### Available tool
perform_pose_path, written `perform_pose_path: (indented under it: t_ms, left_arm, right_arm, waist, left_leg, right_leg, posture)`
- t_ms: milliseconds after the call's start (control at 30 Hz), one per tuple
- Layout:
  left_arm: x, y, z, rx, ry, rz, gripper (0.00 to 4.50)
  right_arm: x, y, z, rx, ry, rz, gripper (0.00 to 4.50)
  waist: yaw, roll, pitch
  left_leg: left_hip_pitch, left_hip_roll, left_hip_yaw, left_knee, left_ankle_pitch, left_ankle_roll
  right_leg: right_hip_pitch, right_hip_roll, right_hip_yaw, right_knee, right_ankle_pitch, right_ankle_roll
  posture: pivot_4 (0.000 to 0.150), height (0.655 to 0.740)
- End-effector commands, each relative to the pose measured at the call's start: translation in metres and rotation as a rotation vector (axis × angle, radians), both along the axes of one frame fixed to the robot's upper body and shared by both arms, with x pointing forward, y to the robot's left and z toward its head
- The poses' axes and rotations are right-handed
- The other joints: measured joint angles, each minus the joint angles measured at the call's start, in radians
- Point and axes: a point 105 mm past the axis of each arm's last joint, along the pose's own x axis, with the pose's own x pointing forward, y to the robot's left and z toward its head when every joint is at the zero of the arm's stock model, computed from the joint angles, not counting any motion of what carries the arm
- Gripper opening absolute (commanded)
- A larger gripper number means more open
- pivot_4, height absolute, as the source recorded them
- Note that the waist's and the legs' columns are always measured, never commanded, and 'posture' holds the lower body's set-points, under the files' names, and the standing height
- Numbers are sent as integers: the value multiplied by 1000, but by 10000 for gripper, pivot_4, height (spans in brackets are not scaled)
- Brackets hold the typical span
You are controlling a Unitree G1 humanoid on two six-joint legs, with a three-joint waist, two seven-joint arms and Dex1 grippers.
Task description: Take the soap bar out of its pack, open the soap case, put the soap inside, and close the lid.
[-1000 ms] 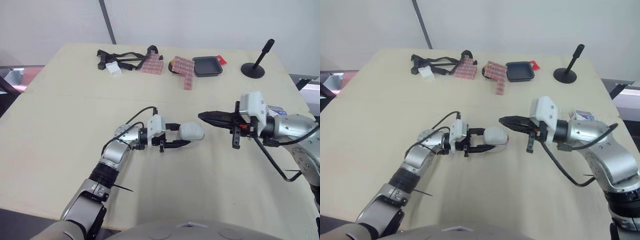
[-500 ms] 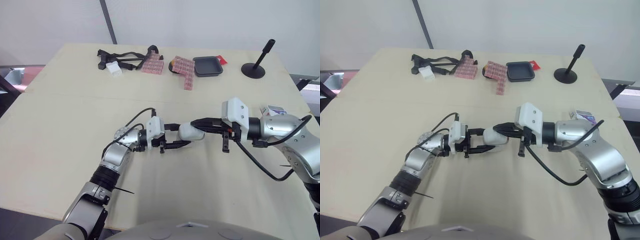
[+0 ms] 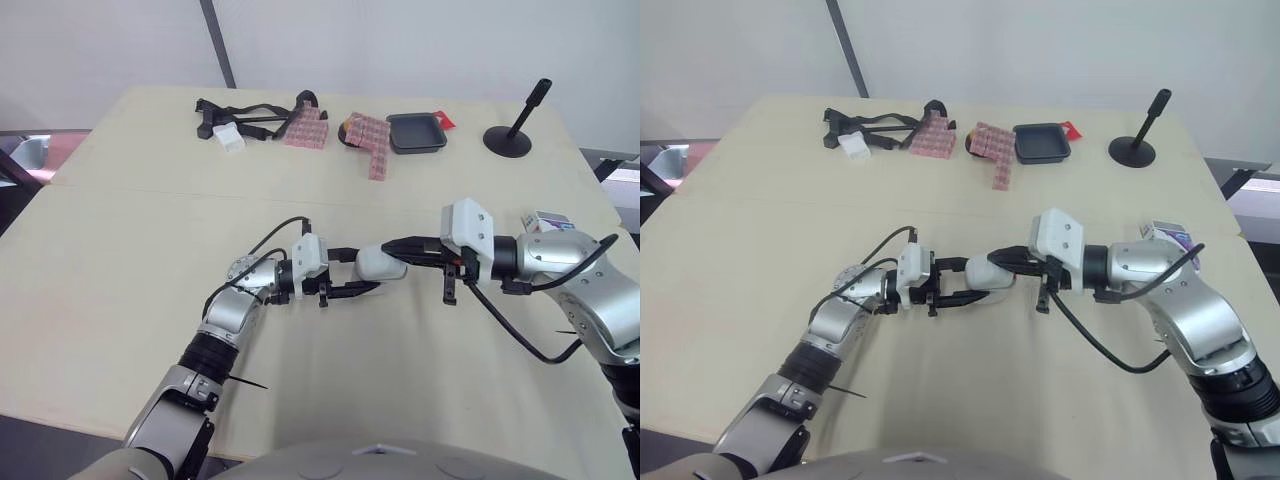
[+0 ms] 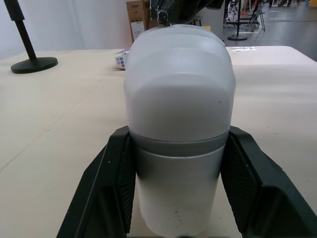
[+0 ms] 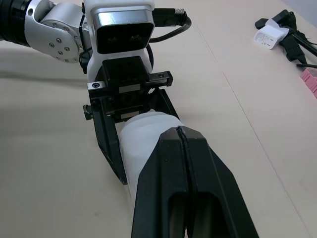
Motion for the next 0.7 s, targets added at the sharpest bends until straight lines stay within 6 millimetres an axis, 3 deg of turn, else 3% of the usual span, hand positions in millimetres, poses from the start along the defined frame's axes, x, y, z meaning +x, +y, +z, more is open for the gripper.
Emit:
perform_pose_path:
  t_ms: [33, 700]
  left_arm:
    - [1, 3, 12, -31, -43, 11, 19068]
    - [2, 3, 14, -37, -48, 22, 19068]
  right_arm:
    - [1, -4, -14, -33, 28, -11, 224]
    - [7, -5, -35, -73, 70, -40, 224]
  waist:
    - [-1, 0, 0]
    - [-12, 0, 0]
  left_leg:
    - [0, 0, 0, 0, 0, 0]
    - [3, 0, 0, 0, -1, 2]
  right_leg:
    - [0, 0, 0, 0, 0, 0]
    - [8, 0, 0, 0, 0, 0]
  posture:
    - [1500, 7400]
    - [1500, 7400]
